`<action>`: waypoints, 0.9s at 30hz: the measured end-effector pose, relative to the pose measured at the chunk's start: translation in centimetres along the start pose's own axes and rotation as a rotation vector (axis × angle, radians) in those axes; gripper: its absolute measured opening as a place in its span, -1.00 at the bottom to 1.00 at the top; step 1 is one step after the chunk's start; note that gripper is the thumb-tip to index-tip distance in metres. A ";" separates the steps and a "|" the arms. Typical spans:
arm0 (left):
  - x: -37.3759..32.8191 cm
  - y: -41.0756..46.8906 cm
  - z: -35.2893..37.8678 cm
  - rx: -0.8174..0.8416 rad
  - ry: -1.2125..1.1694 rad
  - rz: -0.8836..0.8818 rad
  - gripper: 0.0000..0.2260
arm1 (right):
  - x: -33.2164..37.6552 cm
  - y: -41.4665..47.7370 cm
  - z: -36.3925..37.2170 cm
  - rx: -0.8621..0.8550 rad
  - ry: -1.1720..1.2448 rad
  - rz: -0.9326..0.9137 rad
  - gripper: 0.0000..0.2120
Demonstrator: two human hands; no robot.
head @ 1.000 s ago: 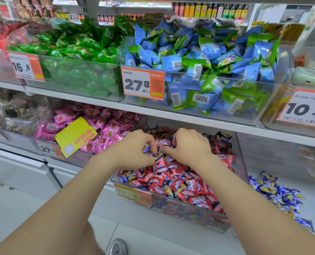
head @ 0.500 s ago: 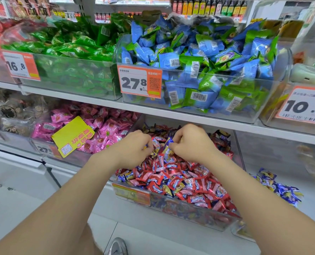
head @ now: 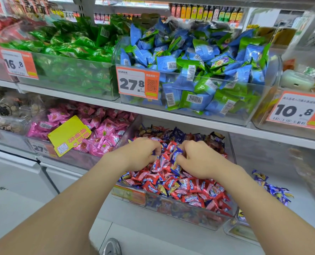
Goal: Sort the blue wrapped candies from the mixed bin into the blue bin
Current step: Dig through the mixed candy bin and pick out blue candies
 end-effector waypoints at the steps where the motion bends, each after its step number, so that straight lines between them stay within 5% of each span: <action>1: -0.1 0.0 -0.1 -0.010 0.001 0.002 -0.94 | 0.1 -0.1 0.2 -0.008 -0.004 -0.002 -0.64; 5: -0.2 -0.5 -0.9 -0.101 -0.053 -0.021 -0.95 | 0.9 -0.8 0.3 -0.021 -0.141 -0.080 -0.54; 8: -0.6 -1.4 -1.8 -0.229 -0.115 -0.024 -0.96 | 0.5 -0.2 0.3 -0.015 -0.015 -0.097 -0.72; 16: -3.4 -2.8 -1.9 -0.291 -0.201 -0.070 -0.90 | -0.5 -1.0 -0.7 -0.132 0.115 -0.070 -0.79; 21: -4.5 -2.0 -1.4 -0.254 -0.177 -0.019 -0.91 | -0.6 -2.8 -0.7 -0.007 -0.104 -0.036 -0.30; 25: -4.4 -0.8 -0.7 -0.228 -0.158 0.003 -0.95 | -0.3 -2.4 -0.4 -0.101 -0.008 -0.074 -0.68; 27: -4.2 -0.1 -0.4 -0.194 -0.125 0.047 -0.78 | -0.7 -2.6 -1.1 -0.118 0.057 -0.048 -0.86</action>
Point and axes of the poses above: each hand's wrist, its own y-axis towards the middle knuckle, its own z-axis out of the palm, x = y × z, the point moved 2 cm from there along y, towards the middle knuckle, and after that the axes turned 7 degrees about z, right-handed, at the moved point
